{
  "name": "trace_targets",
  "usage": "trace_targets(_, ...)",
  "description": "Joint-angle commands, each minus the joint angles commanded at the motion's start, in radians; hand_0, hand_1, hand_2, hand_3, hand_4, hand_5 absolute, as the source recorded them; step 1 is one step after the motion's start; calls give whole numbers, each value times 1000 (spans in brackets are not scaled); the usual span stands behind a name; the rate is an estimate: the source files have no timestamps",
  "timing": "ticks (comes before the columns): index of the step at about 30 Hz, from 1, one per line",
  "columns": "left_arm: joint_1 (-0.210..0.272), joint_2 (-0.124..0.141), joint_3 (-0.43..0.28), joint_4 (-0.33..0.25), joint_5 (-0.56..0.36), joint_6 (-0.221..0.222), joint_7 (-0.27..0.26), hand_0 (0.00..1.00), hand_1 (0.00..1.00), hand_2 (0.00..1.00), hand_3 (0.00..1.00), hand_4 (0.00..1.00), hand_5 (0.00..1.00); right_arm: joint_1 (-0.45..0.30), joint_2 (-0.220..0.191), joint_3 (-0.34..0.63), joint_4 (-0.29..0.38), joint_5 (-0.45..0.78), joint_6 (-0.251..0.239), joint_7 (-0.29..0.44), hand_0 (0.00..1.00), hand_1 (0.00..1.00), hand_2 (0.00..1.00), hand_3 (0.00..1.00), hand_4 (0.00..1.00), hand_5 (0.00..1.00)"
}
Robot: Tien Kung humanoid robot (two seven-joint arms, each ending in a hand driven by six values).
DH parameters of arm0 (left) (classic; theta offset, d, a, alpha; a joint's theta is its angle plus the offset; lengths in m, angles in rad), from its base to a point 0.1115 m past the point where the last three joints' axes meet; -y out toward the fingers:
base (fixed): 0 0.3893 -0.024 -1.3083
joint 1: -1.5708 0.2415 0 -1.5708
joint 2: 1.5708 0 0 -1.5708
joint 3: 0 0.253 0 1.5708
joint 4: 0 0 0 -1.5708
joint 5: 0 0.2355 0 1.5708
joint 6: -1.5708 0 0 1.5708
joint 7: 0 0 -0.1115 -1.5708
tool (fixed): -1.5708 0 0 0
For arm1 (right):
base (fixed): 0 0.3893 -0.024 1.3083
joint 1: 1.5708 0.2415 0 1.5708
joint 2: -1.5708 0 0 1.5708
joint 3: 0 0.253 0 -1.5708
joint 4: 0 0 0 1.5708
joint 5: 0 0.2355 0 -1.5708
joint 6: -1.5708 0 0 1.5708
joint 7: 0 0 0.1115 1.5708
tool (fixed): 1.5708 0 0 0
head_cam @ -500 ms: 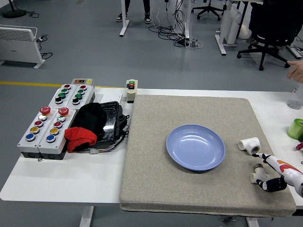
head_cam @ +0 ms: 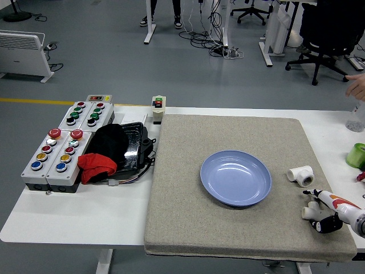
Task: Pick pipe place plate twice
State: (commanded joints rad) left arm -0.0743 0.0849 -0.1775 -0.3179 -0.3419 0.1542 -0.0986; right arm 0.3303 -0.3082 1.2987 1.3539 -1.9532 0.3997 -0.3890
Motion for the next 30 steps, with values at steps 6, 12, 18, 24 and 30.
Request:
trace_targets(6,-1,0,-1,0,2,0,1,705,693,724,687,386,998,4,-1,-11,-20,-24,-7,8,546,581,557,688,542,12)
trace_targets(12,-2,0,2,0,-1,0,1,705,693,724,688,383,998,1,-6,-19,7,-48,-62,34,382,471,501,593,468,2)
trace_targets(18,1,1,14,0,-7,1,2,705,694,725,687,380,998,19,4,-34,61,-66,-99,48,360,457,491,582,464,2)
trace_targets(24,6,1,20,0,-10,1,3,705,694,724,687,379,998,93,77,-80,67,-92,-137,58,367,460,492,584,484,2)
trace_targets(30,9,0,11,0,-6,2,4,704,694,724,687,378,998,198,165,-186,-36,-98,-116,85,762,724,688,705,577,55)
